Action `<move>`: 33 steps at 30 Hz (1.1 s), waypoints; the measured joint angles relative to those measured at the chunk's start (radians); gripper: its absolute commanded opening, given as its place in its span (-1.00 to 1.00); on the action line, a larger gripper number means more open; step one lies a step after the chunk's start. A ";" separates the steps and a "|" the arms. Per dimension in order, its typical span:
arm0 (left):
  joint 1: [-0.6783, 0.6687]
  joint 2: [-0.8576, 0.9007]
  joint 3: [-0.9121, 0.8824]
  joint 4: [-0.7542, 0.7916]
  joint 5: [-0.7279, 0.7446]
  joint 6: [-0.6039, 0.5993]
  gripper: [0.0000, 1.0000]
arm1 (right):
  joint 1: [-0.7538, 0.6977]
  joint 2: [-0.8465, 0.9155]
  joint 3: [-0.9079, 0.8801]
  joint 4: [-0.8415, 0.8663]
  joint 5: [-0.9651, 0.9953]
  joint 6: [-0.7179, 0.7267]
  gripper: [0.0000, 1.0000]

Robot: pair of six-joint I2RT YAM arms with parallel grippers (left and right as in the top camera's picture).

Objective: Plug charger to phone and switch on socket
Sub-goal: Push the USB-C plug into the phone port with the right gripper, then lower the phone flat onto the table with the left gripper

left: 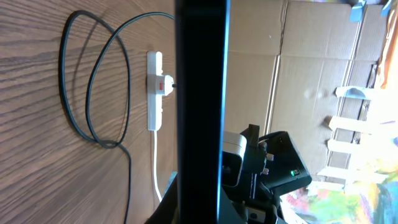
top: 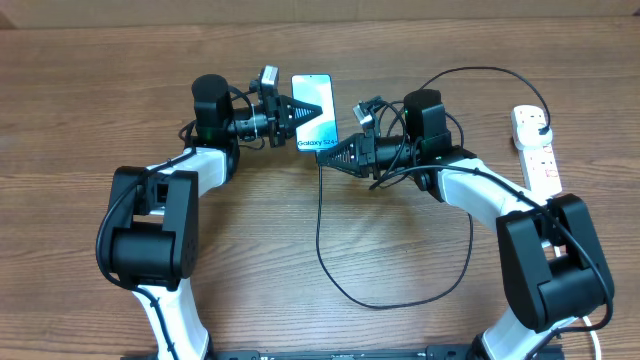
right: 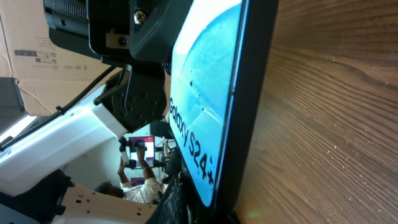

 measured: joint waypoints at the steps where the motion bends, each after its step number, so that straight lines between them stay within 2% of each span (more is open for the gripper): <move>1: 0.000 0.000 0.002 -0.012 0.000 0.000 -0.91 | 0.000 0.000 0.000 0.000 0.000 -0.001 -0.92; 28: 0.000 0.003 0.006 -0.045 0.004 0.043 -0.91 | 0.001 0.000 -0.010 -0.002 0.017 -0.018 -0.92; 30: 0.000 0.003 0.006 -0.045 0.005 0.043 -0.91 | 0.001 0.000 -0.010 -0.002 0.010 -0.035 -0.69; 31: 0.000 0.003 0.006 -0.046 0.006 0.042 -0.91 | 0.001 0.000 -0.010 -0.003 0.006 -0.040 -0.45; 33: 0.000 0.003 0.006 -0.048 0.021 0.042 -0.91 | 0.001 0.000 -0.010 -0.001 0.006 -0.062 -0.24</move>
